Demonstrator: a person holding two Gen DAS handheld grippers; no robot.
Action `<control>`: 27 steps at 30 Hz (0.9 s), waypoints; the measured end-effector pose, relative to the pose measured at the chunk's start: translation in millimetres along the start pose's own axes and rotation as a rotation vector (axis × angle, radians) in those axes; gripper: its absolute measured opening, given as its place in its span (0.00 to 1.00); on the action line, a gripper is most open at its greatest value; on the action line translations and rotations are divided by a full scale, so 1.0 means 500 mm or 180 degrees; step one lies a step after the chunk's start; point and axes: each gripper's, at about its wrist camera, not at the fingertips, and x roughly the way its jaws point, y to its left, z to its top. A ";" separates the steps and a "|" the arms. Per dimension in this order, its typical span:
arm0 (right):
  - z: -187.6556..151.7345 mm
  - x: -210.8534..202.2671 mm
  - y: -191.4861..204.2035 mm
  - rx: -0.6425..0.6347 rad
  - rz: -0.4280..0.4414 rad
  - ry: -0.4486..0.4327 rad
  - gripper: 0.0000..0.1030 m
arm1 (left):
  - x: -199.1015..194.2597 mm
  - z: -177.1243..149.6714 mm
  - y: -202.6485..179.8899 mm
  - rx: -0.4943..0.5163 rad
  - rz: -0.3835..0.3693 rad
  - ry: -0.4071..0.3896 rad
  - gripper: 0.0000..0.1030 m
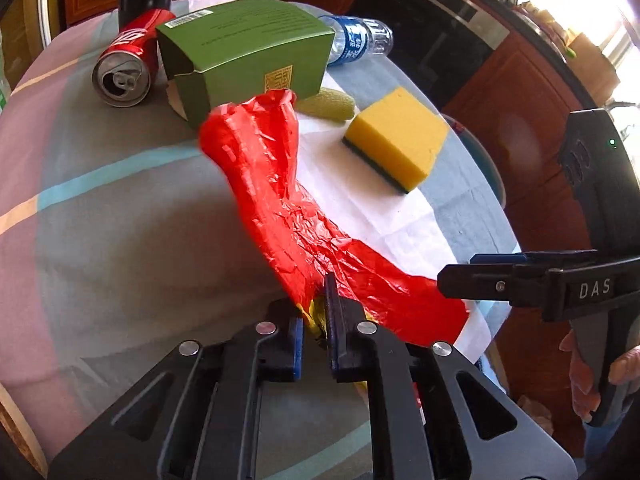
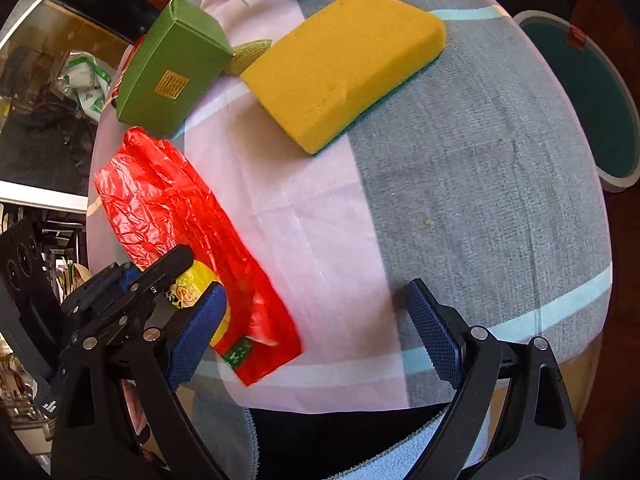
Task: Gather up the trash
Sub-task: 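Grasp the red plastic bag with the left tool while the right tool grasps the yellow sponge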
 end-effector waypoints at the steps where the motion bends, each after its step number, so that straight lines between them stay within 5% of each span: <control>1: 0.005 -0.004 -0.007 0.0030 -0.0006 -0.0018 0.84 | -0.001 0.003 -0.004 0.0006 0.0016 -0.0033 0.05; 16: 0.176 -0.023 -0.054 0.0848 -0.0220 -0.0516 0.84 | -0.009 0.037 0.044 0.0035 0.0141 -0.0039 0.06; 27: 0.246 0.031 -0.001 0.0773 -0.0466 -0.0636 0.88 | 0.001 0.049 0.082 -0.0009 -0.0009 0.0049 0.10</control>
